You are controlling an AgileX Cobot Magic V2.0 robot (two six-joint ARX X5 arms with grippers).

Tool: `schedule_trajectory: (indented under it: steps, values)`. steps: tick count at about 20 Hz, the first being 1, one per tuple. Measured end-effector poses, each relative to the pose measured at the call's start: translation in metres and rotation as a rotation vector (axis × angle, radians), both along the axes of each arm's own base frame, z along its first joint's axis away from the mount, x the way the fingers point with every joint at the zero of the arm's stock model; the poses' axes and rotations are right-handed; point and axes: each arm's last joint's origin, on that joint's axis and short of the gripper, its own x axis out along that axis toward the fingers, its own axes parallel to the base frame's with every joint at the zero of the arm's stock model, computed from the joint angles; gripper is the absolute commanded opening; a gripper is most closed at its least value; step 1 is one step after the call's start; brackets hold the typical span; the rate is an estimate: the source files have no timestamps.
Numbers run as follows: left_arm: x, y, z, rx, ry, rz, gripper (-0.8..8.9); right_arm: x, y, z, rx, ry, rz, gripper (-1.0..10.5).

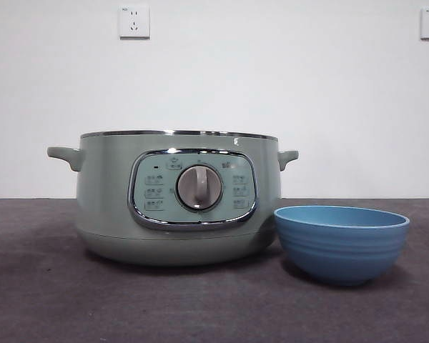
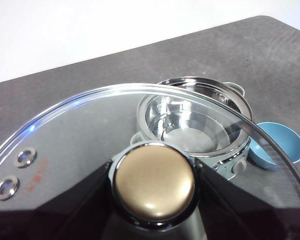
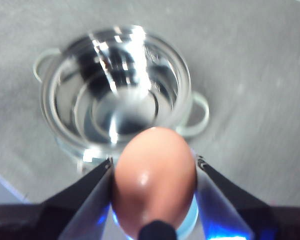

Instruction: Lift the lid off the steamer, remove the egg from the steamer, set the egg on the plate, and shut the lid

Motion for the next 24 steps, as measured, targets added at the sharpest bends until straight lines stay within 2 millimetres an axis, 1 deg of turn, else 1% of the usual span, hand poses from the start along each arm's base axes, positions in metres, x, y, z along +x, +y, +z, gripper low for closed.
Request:
schedule_trajectory:
  steps: [2,4,5,8,10,13,16,20,24]
  values:
    - [0.0,0.0,0.0,0.0,0.0,-0.001,-0.09,0.0,-0.016,-0.023,0.025,0.051,-0.017,-0.2]
    - [0.0,0.0,0.0,-0.001,0.0,-0.001,-0.09,0.003,-0.028,-0.053,0.064,0.093,-0.024,-0.2]
    - [0.0,0.0,0.0,-0.001,0.0,-0.002,-0.08,0.005,-0.03,-0.071,0.072,0.117,-0.024,-0.2]
    - [0.0,0.0,0.0,-0.001,0.001,-0.002,-0.09,0.015,-0.027,-0.127,0.057,0.187,-0.021,-0.2]
    - [0.0,0.0,0.0,-0.001,0.001,-0.002,-0.09,0.021,-0.023,-0.15,0.081,0.212,0.01,-0.2]
    - [0.0,0.0,0.0,-0.001,0.001,-0.003,-0.09,0.038,-0.016,-0.167,0.086,0.23,0.019,-0.2]
    - [0.0,0.0,0.0,-0.001,0.001,-0.003,-0.09,0.054,-0.01,-0.188,0.065,0.284,0.015,-0.2]
    - [0.0,0.0,0.0,-0.001,0.001,-0.003,-0.09,0.069,-0.004,-0.214,0.042,0.354,0.013,-0.2]
    - [0.0,0.0,0.0,-0.001,0.001,-0.003,-0.09,0.077,0.0,-0.235,0.019,0.418,0.013,-0.2]
